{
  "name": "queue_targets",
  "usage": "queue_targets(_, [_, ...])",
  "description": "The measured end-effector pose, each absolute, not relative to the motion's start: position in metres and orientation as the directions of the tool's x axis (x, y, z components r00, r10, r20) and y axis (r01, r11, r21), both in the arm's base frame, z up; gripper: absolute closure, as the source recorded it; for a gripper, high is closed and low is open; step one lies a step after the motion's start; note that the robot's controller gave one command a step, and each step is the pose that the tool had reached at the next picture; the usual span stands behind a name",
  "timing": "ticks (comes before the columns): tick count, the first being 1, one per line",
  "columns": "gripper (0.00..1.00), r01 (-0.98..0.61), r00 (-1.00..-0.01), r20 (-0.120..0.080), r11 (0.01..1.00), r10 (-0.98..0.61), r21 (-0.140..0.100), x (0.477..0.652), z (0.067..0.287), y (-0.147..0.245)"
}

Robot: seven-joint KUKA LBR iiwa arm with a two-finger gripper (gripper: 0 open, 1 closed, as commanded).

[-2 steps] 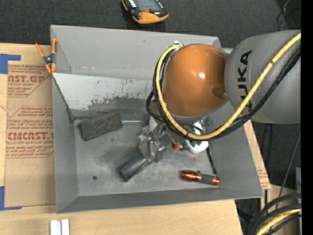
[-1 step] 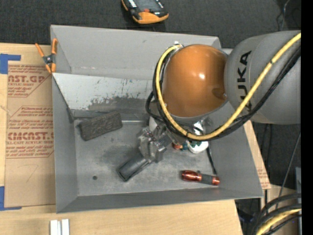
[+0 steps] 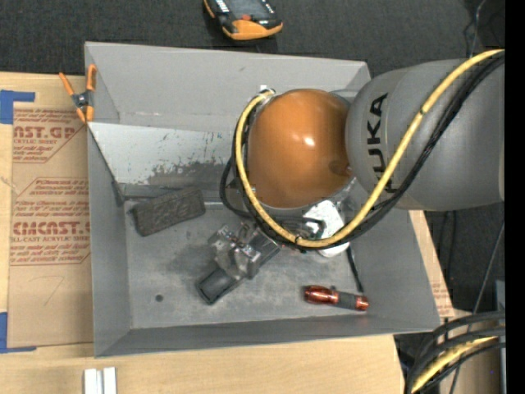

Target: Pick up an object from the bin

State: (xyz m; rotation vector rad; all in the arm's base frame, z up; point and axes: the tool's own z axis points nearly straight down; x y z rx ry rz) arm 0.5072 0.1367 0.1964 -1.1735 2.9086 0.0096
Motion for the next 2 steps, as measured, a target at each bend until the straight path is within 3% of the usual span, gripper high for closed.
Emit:
queue_targets(1, [1.00, -0.717, -0.697, -0.007, 0.697, -0.717, 0.004, 0.501, 0.189, 0.123])
queue_targets(2, [1.00, -0.705, -0.710, -0.013, 0.710, -0.704, 0.003, 0.493, 0.232, 0.138])
